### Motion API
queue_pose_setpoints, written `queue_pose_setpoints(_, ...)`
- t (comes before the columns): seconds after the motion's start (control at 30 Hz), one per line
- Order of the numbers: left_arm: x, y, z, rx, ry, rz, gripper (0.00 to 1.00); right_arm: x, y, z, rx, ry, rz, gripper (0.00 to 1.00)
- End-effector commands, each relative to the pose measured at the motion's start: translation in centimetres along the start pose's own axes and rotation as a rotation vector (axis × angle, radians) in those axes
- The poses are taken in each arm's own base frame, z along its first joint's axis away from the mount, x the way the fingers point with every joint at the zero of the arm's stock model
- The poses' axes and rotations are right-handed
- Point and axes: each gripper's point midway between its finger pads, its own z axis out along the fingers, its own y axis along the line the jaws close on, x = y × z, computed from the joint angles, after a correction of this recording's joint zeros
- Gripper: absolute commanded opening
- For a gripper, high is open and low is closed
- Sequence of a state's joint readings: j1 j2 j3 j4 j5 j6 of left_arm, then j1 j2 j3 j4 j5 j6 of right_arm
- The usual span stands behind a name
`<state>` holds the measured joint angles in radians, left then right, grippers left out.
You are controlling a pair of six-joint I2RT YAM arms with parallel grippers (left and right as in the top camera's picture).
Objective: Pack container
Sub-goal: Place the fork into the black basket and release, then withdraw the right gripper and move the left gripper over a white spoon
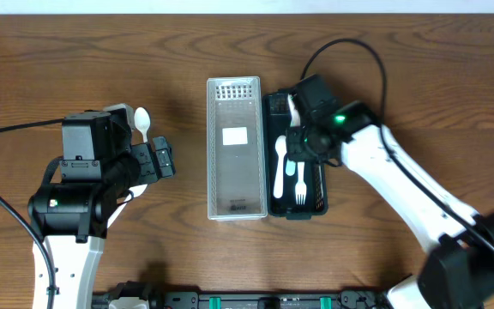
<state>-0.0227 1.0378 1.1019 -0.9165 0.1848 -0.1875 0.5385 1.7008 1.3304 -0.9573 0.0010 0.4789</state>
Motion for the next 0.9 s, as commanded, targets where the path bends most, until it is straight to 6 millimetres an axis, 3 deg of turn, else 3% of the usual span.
queue_pose_setpoints(0.0, -0.4, -0.4, -0.5, 0.014, -0.012, -0.009, 0.98, 0.9, 0.3, 1.4, 0.035, 0.043, 0.003, 0.01)
queue_pose_setpoints(0.03, -0.4, -0.4, -0.5, 0.014, -0.012, -0.009, 0.98, 1.1, 0.5, 1.5, 0.034, 0.051, -0.012, 0.03)
queue_pose_setpoints(0.07, -0.4, -0.4, -0.5, 0.014, -0.012, -0.009, 0.98, 1.3, 0.7, 1.6, 0.029, 0.056, -0.020, 0.14)
queue_pose_setpoints(0.17, -0.4, -0.4, -0.5, 0.014, -0.012, -0.009, 0.98, 1.0, 0.8, 1.4, 0.021, 0.044, -0.021, 0.58)
queue_pose_setpoints(0.2, -0.4, -0.4, -0.5, 0.014, -0.012, -0.009, 0.98, 0.8, 0.8, 1.2, 0.018, 0.038, -0.018, 0.68)
queue_pose_setpoints(0.37, -0.3, -0.4, -0.4, 0.012, -0.004, -0.010, 0.98, -1.7, 1.0, -0.8, -0.024, -0.056, -0.106, 0.98)
queue_pose_setpoints(0.5, 0.1, -0.3, -0.5, 0.009, 0.011, -0.012, 0.98, -5.4, 0.9, -5.3, -0.056, -0.192, -0.188, 0.99)
queue_pose_setpoints(0.6, 0.7, -0.2, -0.5, 0.004, 0.036, -0.007, 0.98, -8.0, -0.5, -9.7, -0.061, -0.301, -0.191, 0.99)
queue_pose_setpoints(0.73, 0.3, 0.2, -2.0, -0.041, 0.059, -0.006, 0.98, -10.4, -6.0, -14.0, -0.024, -0.409, -0.060, 0.99)
queue_pose_setpoints(0.87, -2.5, 1.4, -3.6, -0.166, 0.060, -0.005, 0.98, -10.1, -13.4, -13.6, 0.058, -0.364, 0.108, 0.99)
